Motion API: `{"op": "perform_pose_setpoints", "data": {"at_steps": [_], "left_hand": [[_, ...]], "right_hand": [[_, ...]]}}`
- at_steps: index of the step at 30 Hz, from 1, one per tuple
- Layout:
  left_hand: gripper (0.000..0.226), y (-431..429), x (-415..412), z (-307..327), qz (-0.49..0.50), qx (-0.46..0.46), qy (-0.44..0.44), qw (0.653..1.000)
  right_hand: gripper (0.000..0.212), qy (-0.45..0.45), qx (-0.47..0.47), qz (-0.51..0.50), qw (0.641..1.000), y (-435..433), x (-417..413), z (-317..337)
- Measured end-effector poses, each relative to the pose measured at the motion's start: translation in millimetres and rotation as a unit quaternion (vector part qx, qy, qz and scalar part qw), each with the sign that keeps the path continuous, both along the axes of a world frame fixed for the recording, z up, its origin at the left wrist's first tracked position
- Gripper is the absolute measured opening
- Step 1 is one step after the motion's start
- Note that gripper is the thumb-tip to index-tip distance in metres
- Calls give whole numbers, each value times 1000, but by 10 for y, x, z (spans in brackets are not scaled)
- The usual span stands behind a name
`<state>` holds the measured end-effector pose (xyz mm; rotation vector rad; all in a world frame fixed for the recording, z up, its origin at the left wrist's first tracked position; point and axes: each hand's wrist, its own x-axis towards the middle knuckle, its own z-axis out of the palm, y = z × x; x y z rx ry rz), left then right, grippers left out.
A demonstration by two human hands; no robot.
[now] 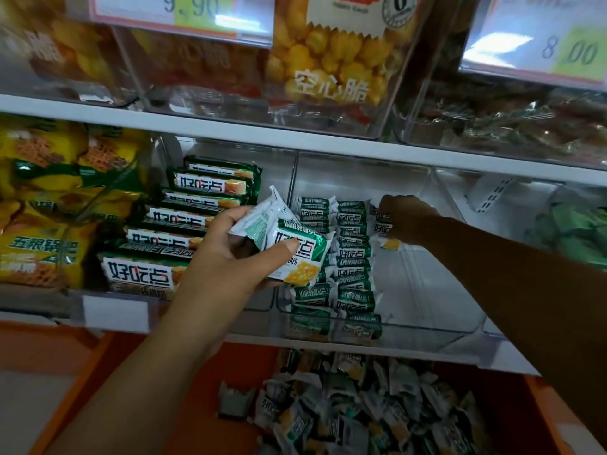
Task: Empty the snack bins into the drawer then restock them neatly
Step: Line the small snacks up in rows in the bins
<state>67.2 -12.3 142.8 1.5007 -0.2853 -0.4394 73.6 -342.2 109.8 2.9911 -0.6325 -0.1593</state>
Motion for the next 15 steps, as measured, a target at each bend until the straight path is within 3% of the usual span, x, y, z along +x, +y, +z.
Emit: {"op": "perform_pose_setpoints", "data": {"at_steps": [3, 5, 7, 9, 12, 15], "left_hand": [[70, -3, -56, 28, 1, 12, -11, 1000], [64, 1, -106, 45, -3, 26, -20, 999], [61, -7, -170, 46, -8, 25, -19, 999], [60, -32, -255, 44, -23, 31, -17, 999], [66, -64, -414, 24, -56, 51, -10, 997], [89, -66, -524, -27, -71, 64, 6, 995]], "right_hand": [[37, -145, 99, 12, 984, 240, -254, 172], [26, -237, 233, 50, 942, 628, -597, 329], [24, -250, 382, 74, 887, 1095, -988, 471], [39, -234, 490, 85, 836, 1441, -1264, 548], [50, -245, 515, 59, 820, 1634, -1400, 541], [37, -258, 492, 22, 831, 1635, -1446, 491]]}}
